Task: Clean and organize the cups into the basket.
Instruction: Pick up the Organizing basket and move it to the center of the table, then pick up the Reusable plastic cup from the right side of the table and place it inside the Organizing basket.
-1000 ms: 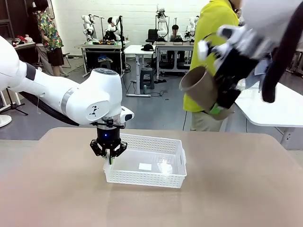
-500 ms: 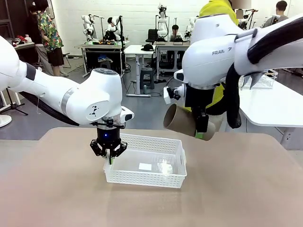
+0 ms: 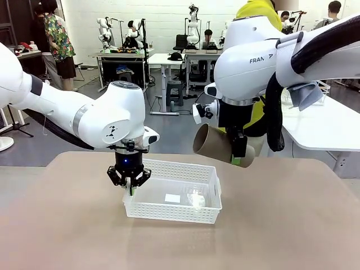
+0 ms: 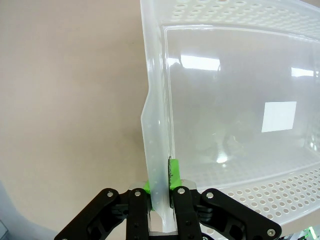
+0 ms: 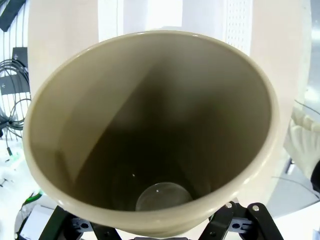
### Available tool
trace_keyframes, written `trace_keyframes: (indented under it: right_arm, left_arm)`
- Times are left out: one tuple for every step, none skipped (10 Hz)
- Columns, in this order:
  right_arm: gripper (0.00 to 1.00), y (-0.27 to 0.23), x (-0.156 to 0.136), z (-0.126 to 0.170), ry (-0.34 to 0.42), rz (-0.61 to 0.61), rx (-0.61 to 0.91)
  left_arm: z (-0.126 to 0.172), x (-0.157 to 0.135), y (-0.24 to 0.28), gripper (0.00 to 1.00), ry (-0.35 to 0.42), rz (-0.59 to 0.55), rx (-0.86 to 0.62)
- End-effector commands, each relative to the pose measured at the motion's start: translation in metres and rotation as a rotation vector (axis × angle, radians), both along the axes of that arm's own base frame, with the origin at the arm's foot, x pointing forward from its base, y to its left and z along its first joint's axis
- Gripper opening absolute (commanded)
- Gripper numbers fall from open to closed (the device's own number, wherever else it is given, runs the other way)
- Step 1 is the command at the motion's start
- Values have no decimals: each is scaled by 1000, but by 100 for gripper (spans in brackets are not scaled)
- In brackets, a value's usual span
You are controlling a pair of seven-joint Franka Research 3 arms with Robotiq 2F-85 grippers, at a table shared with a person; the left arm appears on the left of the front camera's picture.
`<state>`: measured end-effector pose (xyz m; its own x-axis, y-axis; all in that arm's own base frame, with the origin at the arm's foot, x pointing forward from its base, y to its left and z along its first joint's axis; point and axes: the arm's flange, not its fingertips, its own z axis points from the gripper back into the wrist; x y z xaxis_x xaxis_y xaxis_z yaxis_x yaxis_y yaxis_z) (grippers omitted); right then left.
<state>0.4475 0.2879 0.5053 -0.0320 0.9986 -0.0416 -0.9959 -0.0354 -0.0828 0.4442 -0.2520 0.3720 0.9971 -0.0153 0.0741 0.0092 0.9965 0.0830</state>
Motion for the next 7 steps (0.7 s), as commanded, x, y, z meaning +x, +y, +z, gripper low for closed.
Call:
trace_keyframes:
  right_arm:
    - [81, 1, -2, 4, -6, 2, 2]
    - [81, 29, -8, -9, 0, 80, -77]
    - [81, 54, -8, -17, 13, 111, -86]
    - [81, 71, -3, -24, 16, 116, -84]
    - [81, 82, 2, -30, 32, 112, -58]
    - [81, 86, 6, -35, 29, 105, -36]
    - [81, 87, 11, -40, 37, 94, -19]
  left_arm:
    - [0, -1, -1, 0, -1, -3, 1]
    - [0, -1, -1, 0, -1, -3, 1]
    - [0, -1, -1, 0, -1, -3, 1]
    - [0, -1, -1, 0, -1, -3, 1]
    - [0, -1, -1, 0, -1, -3, 1]
    - [0, -1, -1, 0, -1, -3, 1]
    - [0, -1, -1, 0, -1, -3, 1]
